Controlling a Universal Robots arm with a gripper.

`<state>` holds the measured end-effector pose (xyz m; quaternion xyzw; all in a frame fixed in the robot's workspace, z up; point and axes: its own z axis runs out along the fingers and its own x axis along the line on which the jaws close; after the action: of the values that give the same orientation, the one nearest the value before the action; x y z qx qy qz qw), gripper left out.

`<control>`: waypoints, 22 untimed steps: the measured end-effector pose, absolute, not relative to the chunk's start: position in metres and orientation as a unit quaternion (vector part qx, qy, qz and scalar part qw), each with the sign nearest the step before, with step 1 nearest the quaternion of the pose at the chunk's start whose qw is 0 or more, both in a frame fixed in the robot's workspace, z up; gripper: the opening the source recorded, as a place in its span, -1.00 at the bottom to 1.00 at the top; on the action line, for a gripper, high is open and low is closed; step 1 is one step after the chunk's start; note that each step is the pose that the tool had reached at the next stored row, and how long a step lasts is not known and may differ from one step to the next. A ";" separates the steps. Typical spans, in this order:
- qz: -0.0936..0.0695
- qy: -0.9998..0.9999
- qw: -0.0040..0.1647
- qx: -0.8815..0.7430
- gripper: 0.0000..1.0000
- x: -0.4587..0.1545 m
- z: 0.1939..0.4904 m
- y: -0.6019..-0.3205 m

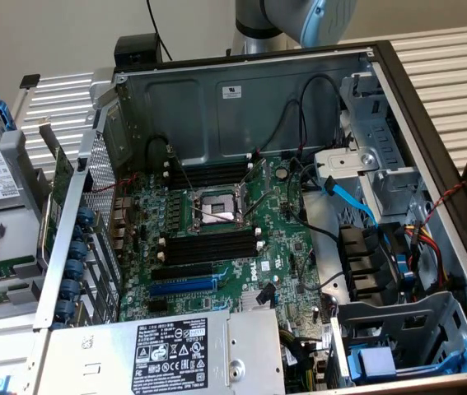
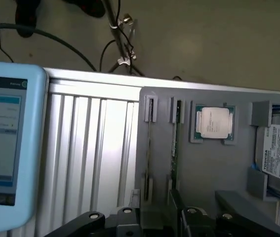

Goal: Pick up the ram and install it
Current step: 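Pick up the ram and move it above insertion slot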

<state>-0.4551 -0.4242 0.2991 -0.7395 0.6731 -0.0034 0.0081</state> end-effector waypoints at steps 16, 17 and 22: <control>-0.003 0.654 0.008 -0.756 -0.27 -0.455 0.270 -0.424; -0.003 0.654 0.008 -0.756 -0.27 -0.455 0.268 -0.425; -0.003 0.660 0.008 -0.751 -0.27 -0.455 0.259 -0.428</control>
<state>-0.4555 -0.4284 0.2590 -0.7510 0.6602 -0.0033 0.0083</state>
